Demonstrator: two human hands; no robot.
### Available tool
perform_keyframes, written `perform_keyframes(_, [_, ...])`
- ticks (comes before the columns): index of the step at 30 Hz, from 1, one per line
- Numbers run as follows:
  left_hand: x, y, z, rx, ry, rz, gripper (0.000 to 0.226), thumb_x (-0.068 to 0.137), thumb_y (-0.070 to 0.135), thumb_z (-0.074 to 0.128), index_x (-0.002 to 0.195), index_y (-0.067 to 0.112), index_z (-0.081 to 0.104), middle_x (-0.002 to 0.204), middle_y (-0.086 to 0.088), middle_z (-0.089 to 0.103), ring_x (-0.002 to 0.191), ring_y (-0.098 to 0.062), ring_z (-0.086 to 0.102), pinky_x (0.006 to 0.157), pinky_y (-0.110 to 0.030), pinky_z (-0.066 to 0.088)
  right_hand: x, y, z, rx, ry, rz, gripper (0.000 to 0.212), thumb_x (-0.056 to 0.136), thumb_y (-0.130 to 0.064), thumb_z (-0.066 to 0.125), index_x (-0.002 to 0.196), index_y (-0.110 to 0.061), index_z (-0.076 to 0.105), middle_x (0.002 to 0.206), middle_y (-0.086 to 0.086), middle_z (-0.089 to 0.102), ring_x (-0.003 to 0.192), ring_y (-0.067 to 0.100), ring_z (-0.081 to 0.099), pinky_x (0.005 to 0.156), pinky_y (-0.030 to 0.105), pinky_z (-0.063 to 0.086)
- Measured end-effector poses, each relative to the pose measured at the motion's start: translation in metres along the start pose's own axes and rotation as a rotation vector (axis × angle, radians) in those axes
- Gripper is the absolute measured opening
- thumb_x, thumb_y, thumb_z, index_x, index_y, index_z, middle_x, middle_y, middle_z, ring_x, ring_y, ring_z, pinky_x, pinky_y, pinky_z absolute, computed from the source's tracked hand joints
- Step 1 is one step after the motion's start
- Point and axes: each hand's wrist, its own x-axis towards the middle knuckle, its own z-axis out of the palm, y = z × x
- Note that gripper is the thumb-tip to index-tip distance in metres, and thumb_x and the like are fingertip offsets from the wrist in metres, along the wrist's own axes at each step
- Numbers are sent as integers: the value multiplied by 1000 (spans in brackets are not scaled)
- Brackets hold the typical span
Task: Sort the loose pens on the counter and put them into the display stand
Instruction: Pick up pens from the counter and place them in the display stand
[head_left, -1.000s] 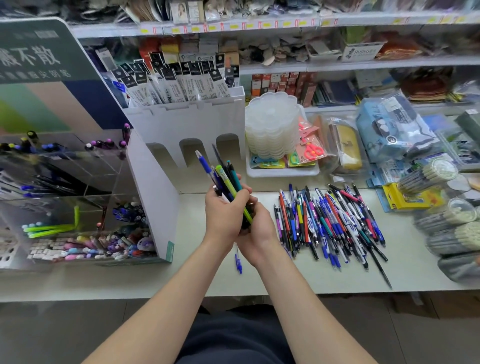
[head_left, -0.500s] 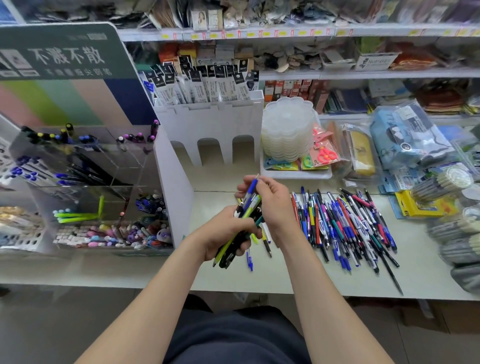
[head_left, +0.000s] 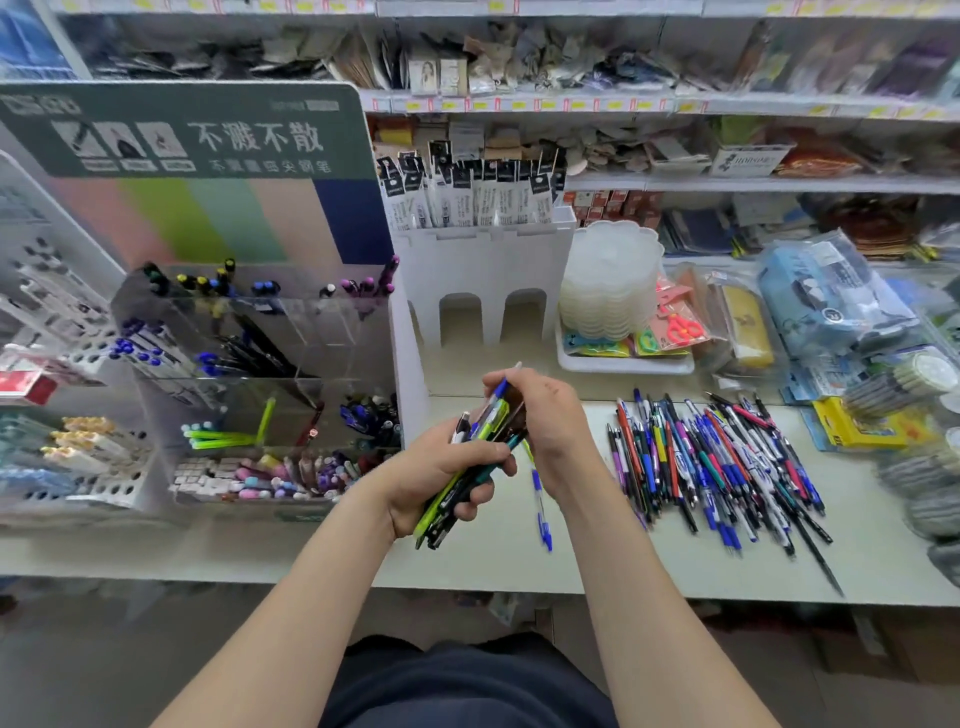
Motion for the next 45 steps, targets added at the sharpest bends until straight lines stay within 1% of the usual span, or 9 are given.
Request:
perform_keyframes(7, [-59, 3, -72, 103, 115, 79, 25, 98, 11, 69, 121, 9, 60, 93, -15, 63, 55, -20, 47, 43, -24, 36, -18, -5, 86, 282, 206, -316, 34, 117, -36, 31, 124, -21, 60, 73, 13, 70, 75, 36, 74, 75, 42, 63])
perform_keyframes(12, [-88, 5, -122, 104, 356, 237, 20, 101, 21, 71, 88, 5, 66, 68, -13, 55, 50, -22, 48, 45, -27, 39, -33, 5, 150, 55, 98, -295, 33, 116, -21, 37, 128, -22, 67, 63, 4, 35, 50, 14, 29, 42, 25, 28])
perform_keyframes(15, [-99, 8, -146, 46, 503, 337, 21, 100, 25, 72, 88, 9, 67, 68, -9, 62, 57, -26, 54, 51, -32, 45, -40, 21, 182, -117, 5, -246, 34, 105, -5, 38, 121, -18, 64, 66, 1, 53, 54, 17, 41, 45, 24, 33])
perform_keyframes(20, [-121, 9, -174, -80, 677, 439, 21, 101, 21, 71, 104, 1, 64, 78, -8, 66, 56, -23, 55, 51, -36, 47, -52, 40, 215, -328, -8, -320, 30, 109, -21, 49, 128, -34, 68, 85, -3, 74, 55, 10, 51, 53, 29, 45])
perform_keyframes(25, [-138, 12, -196, -174, 802, 499, 16, 100, 14, 69, 102, 0, 61, 77, -11, 63, 52, -22, 50, 45, -33, 45, -53, 42, 237, -534, 20, -348, 40, 102, -10, 50, 113, -35, 78, 116, -14, 71, 95, -1, 65, 85, 27, 55])
perform_keyframes(29, [-140, 18, -210, -209, 857, 483, 10, 90, 10, 65, 82, 6, 60, 64, -14, 52, 51, -25, 45, 46, -32, 40, -49, 25, 251, -458, 87, -517, 28, 103, -12, 61, 121, -29, 74, 108, -15, 75, 74, 0, 63, 71, 19, 49])
perform_keyframes(34, [-142, 28, -220, -212, 825, 461, 15, 90, 14, 57, 87, 0, 61, 70, -16, 58, 51, -25, 48, 46, -30, 36, -32, 0, 270, -338, 139, -757, 27, 103, -9, 67, 129, -14, 60, 110, -8, 76, 105, 8, 72, 90, 21, 54])
perform_keyframes(40, [-146, 28, -230, -224, 829, 456, 16, 97, 11, 53, 106, 0, 60, 86, -15, 67, 55, -23, 52, 46, -29, 40, 7, 10, 291, -689, -74, -952, 27, 103, -10, 67, 121, -14, 48, 106, 6, 72, 91, 21, 72, 75, 38, 61])
perform_keyframes(45, [-152, 24, -226, -240, 809, 441, 20, 100, 8, 49, 114, -4, 59, 85, -16, 65, 55, -23, 49, 44, -29, 38, 27, 31, 292, -931, -56, -1048, 20, 90, -20, 84, 96, -10, 67, 84, 2, 68, 82, 22, 57, 70, 43, 53])
